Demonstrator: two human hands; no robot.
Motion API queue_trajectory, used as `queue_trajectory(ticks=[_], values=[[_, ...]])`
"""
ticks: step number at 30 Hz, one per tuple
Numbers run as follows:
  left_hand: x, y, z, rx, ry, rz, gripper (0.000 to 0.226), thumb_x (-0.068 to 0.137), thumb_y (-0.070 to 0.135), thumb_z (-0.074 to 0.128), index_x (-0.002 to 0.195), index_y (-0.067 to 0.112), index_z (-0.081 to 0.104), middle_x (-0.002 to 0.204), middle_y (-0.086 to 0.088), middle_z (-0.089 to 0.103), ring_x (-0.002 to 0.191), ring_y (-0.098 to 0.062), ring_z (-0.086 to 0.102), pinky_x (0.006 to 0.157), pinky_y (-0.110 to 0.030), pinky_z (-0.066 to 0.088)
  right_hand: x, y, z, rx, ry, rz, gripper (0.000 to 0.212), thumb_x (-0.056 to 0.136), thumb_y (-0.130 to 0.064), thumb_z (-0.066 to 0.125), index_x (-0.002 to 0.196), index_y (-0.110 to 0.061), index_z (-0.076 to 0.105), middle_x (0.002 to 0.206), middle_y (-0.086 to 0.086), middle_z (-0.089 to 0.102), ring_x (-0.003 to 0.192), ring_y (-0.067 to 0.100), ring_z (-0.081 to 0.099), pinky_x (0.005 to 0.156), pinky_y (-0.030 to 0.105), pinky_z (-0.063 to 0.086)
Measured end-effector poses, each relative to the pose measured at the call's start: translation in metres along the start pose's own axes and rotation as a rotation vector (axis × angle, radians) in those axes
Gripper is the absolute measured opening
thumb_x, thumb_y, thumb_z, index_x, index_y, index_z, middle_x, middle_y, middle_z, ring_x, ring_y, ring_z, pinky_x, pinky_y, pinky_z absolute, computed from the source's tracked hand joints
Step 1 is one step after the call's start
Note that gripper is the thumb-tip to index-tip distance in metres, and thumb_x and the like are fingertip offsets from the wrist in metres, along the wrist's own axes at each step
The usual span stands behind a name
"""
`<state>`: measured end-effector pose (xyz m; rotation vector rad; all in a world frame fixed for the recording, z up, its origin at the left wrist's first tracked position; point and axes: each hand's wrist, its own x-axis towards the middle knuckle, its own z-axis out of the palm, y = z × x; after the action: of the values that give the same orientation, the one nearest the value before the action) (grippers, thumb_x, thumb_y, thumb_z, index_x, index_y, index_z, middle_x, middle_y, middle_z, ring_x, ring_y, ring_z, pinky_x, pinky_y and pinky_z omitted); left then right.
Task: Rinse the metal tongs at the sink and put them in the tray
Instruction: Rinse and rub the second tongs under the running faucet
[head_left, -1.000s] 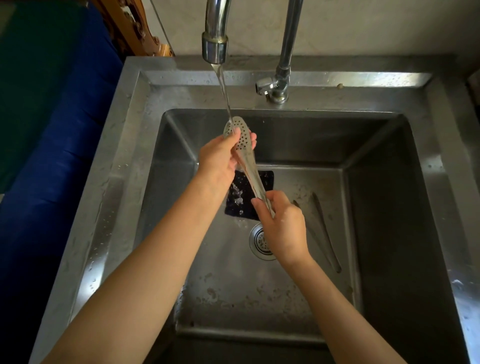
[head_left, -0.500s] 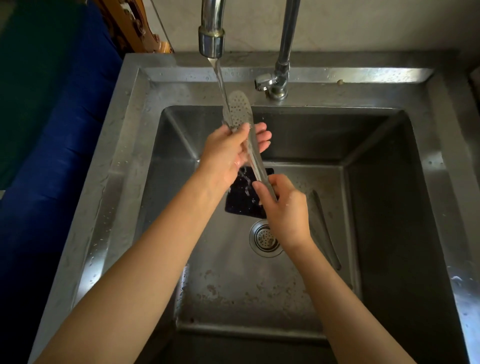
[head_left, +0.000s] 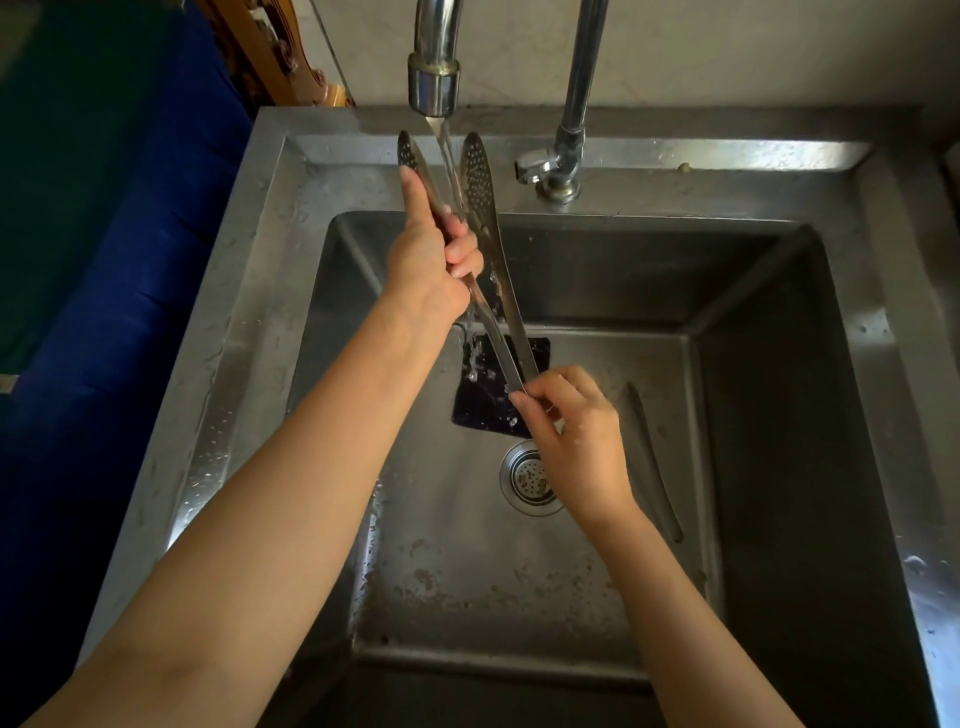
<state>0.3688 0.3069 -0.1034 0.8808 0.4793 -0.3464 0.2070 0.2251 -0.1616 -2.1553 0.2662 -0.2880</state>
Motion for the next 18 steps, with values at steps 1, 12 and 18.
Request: queue_trajectory(ticks=[1,12,18], values=[[0.000,0.001,-0.001,0.000,-0.003,0.004,0.050,0.089,0.055,0.043,0.060,0.014,0.046,0.043,0.006,0.044,0.030,-0.003,0.030,0.029,-0.016,0.022,0.001,-0.001,0.000,0.041,-0.007,-0.009,0.011,0.086,-0.015,0.063,0.077,-0.008,0.064,0.081,-0.004,0.054,0.068,0.008,0.051,0.057,0.017,0.042],[-0.031,-0.011,-0.016,0.125,-0.100,0.121,0.063,0.087,0.067,0.029,0.052,0.018,0.048,0.043,0.002,0.043,0.038,-0.012,0.037,0.043,-0.021,0.034,0.035,-0.010,0.015,0.057,-0.085,0.051,0.021,0.091,-0.013,0.056,0.083,0.001,0.067,0.085,0.011,0.061,0.072,0.018,0.053,0.061,0.011,0.036],[-0.028,-0.013,-0.019,0.069,-0.008,0.021,0.057,0.091,0.058,0.036,0.054,0.016,0.046,0.038,0.005,0.037,0.030,-0.008,0.029,0.031,-0.019,0.022,0.040,-0.028,0.017,0.062,-0.073,-0.090,0.026,0.089,-0.017,0.059,0.074,0.002,0.065,0.074,0.012,0.060,0.063,0.015,0.049,0.061,0.008,0.036]])
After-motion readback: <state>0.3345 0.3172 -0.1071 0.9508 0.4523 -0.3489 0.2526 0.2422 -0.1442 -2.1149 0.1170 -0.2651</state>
